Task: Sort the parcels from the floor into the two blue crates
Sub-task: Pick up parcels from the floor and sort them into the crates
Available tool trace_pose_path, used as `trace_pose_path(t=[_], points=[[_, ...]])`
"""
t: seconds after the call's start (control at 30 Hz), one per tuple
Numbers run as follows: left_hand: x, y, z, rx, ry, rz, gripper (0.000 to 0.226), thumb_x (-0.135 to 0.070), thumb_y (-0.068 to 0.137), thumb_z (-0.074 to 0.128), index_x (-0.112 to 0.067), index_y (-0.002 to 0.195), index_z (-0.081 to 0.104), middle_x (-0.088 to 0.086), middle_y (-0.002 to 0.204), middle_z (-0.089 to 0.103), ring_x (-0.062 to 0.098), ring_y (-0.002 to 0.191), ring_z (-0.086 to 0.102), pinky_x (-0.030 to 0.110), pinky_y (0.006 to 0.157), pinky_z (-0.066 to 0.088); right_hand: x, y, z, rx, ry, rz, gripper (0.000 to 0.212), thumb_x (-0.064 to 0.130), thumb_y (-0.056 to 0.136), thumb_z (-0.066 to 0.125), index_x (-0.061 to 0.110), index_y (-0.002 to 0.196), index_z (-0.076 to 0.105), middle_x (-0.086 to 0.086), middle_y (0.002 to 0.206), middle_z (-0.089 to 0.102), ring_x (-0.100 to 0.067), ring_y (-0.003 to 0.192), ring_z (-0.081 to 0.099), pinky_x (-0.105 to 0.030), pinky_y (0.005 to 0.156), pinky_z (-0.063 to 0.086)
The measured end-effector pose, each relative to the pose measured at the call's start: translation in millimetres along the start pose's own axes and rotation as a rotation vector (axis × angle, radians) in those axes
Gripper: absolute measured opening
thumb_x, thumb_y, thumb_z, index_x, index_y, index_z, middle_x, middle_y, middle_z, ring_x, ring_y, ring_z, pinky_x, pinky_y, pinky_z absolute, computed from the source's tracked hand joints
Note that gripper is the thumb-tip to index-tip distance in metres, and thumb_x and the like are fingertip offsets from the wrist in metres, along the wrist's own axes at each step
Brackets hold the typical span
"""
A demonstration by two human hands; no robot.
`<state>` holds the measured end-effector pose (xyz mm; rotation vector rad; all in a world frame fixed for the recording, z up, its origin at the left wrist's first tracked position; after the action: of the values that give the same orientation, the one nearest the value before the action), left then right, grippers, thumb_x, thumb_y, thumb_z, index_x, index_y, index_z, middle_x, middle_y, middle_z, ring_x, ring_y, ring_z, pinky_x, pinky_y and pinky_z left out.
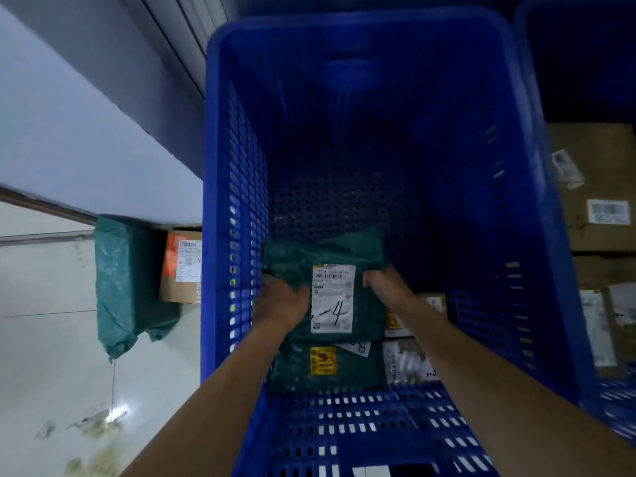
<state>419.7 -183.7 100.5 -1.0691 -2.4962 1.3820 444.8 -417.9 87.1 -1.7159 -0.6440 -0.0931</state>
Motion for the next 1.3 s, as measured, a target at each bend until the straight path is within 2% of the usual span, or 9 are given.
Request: trace_pose_path(t=[0.13,0.23,0.37,0.43,0.67,0.8,0.93,1.07,1.3], points=[[12.8,3.8,16.9,-0.018,0.094,-0.056,0.090,-0.046,0.095,0.056,0.005,0.153,0.010,0.021,0.147,0.046,0.038,0.130,0.050,0.041,0.100,0.046,-10.3,14.1,8.1,-0.010,-0.137,-0.049,0.012,0.010,0.087,0.053,0.014,0.076,0.052,-0.004,0.079,0.055,-0.021,0.075,0.053,-0.026,0.056,0.034],[15.0,11.8,23.6,0.038,0.106,-0.089,0.086,-0.044,0.094,0.058,0.004,0.151,0.016,0.020,0.146,0.046,0.037,0.129,0.051,0.039,0.098,0.046,-11.8,19.8,9.5,-0.005,-0.244,-0.050,0.009,0.016,0.088,0.052,0.012,0.094,0.059,-0.005,0.091,0.061,-0.016,0.076,0.055,-0.024,0.057,0.038],[14.8,20.7,26.5,0.067,0.190,-0.066,0.087,-0.039,0.095,0.059,0.005,0.154,0.013,0.018,0.142,0.052,0.034,0.125,0.055,0.035,0.091,0.048,-16.2,29.7,12.4,-0.042,-0.388,-0.060,0.072,0.038,0.081,0.055,0.021,0.148,0.034,-0.010,0.130,0.059,-0.031,0.107,0.059,-0.036,0.091,0.050],[14.2,21.2,26.8,0.055,0.217,-0.069,0.085,-0.037,0.097,0.059,0.007,0.153,0.011,0.019,0.142,0.053,0.034,0.126,0.055,0.036,0.093,0.048,-16.8,29.2,14.3,-0.067,-0.483,-0.097,0.082,0.045,0.088,0.054,0.026,0.157,0.014,-0.010,0.139,0.055,-0.035,0.118,0.057,-0.041,0.101,0.047],[12.9,28.1,34.2,0.122,0.387,-0.053,0.066,-0.036,0.096,0.061,0.007,0.142,0.039,0.017,0.137,0.053,0.031,0.119,0.059,0.033,0.083,0.048,-10.7,25.0,8.1,-0.029,-0.626,-0.207,0.070,0.047,0.094,0.055,0.025,0.152,0.023,-0.008,0.144,0.052,-0.031,0.124,0.054,-0.038,0.104,0.043],[13.5,30.4,38.3,0.147,0.431,-0.071,0.068,-0.033,0.096,0.061,0.006,0.145,0.035,0.018,0.145,0.045,0.030,0.125,0.054,0.035,0.092,0.049,-20.2,29.5,11.0,0.076,-0.691,-0.156,0.097,0.069,0.087,0.055,0.028,0.159,0.003,-0.004,0.155,0.043,-0.028,0.132,0.050,-0.038,0.106,0.044],[14.3,33.2,40.7,0.136,0.449,-0.103,0.078,-0.032,0.097,0.060,0.011,0.150,0.022,0.021,0.150,0.040,0.033,0.129,0.051,0.038,0.096,0.048,-22.2,27.7,17.7,0.116,-0.648,-0.114,0.145,0.100,0.050,0.056,0.029,0.159,-0.008,-0.001,0.164,0.028,-0.026,0.143,0.040,-0.041,0.114,0.039],[15.9,32.7,39.4,0.073,0.418,-0.107,0.068,-0.034,0.098,0.060,0.008,0.143,0.033,0.019,0.139,0.052,0.032,0.122,0.057,0.034,0.082,0.045,-16.5,28.6,17.9,-0.006,-0.953,-0.143,0.140,0.097,0.067,0.045,0.009,0.158,-0.015,-0.015,0.164,0.023,-0.032,0.145,0.035,-0.043,0.116,0.033],[14.5,10.9,30.2,0.010,0.382,-0.160,0.068,-0.026,0.101,0.055,0.007,0.151,0.022,0.026,0.143,0.049,0.039,0.129,0.052,0.047,0.102,0.048,-1.5,-1.2,27.4,-0.238,-1.131,-0.164,0.128,0.084,0.082,0.046,-0.004,0.157,-0.009,-0.021,0.160,0.023,-0.036,0.144,0.029,-0.048,0.118,0.023]])
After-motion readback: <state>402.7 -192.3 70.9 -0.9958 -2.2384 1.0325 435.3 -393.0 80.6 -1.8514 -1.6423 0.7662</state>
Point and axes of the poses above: each hand's wrist, its own y-axis towards the middle knuckle, its own z-axis out of the palm, x = y × z, the point moved 9 cm from there along y, towards the middle knuckle
